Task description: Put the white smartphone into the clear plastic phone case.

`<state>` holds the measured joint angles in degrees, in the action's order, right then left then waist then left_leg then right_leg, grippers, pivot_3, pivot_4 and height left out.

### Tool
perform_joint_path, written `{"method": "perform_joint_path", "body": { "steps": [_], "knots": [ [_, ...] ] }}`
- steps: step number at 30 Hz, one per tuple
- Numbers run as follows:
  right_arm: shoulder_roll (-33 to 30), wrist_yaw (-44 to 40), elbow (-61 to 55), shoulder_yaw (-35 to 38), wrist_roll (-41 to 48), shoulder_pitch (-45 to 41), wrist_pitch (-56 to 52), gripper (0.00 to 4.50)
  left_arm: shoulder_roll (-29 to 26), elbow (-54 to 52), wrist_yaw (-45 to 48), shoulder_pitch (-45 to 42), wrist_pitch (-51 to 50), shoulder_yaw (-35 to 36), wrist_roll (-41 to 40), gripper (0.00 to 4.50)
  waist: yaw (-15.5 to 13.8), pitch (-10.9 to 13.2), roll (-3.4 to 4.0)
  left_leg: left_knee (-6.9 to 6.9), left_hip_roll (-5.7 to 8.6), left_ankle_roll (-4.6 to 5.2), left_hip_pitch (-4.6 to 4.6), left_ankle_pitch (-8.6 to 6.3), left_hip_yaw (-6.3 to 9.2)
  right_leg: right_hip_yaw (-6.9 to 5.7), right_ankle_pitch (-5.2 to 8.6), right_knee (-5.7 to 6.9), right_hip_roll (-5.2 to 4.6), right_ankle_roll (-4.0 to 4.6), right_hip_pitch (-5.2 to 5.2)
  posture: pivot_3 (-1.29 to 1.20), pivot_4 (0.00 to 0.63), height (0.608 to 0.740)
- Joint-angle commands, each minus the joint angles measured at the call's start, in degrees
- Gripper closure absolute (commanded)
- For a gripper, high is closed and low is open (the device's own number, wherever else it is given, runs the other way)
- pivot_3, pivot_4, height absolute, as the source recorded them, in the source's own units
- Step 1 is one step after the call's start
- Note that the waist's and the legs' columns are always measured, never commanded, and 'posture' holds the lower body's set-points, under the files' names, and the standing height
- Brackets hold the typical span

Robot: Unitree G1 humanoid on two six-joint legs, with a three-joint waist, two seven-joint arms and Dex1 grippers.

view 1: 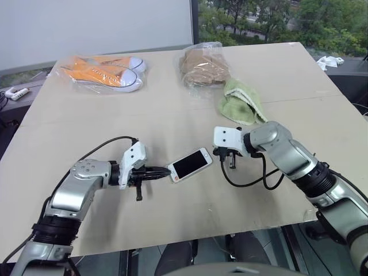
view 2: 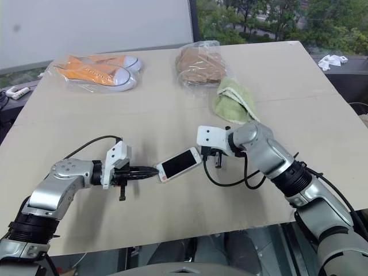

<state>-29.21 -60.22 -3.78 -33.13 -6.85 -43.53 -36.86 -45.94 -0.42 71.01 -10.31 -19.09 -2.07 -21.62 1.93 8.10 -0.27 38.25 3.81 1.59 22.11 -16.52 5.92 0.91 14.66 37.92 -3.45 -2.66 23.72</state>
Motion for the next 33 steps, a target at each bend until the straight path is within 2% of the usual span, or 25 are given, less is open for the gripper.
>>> {"method": "perform_joint_path", "body": {
  "steps": [1,11,20,33],
  "knots": [
    [-0.39,0.08,-1.89,0.52,-0.55,-0.09,0.18,4.44,-1.81,-1.16,0.81,0.98,-0.58,3.2,-1.82,4.5,0.03,0.0,0.0,0.0,0.0,0.0,0.01,0.0,0.0,0.0,0.0,0.0,0.0,0.0,0.0,0.0,0.15,0.74],
    [0.73,0.34,-0.81,0.35,-0.8,-0.61,0.85,4.44,-4.88,-4.58,1.35,4.0,-3.66,3.08,-1.58,4.5,0.07,0.01,0.01,-0.02,0.0,0.0,0.0,0.0,0.01,0.0,0.0,-0.01,0.0,0.0,0.0,0.0,0.15,0.74],
    [0.76,0.16,-1.86,0.16,-0.93,0.06,-0.03,4.44,1.38,6.1,0.3,-3.15,3.32,-2.37,4.34,4.5,-0.03,0.0,0.02,0.0,0.01,0.0,0.0,0.0,0.0,0.0,0.0,0.0,-0.01,0.0,0.0,0.0,0.15,0.74],
    [-1.98,-1.04,-5.51,0.23,-1.2,0.78,-3.51,4.44,8.77,13.85,-1.77,-9.56,11.15,-5.45,9.54,4.5,-2.96,-0.04,0.03,0.14,0.11,0.01,-0.09,0.01,0.06,-0.13,-0.01,0.1,-0.11,-0.01,-0.13,0.0,0.15,0.74]
  ]
}}
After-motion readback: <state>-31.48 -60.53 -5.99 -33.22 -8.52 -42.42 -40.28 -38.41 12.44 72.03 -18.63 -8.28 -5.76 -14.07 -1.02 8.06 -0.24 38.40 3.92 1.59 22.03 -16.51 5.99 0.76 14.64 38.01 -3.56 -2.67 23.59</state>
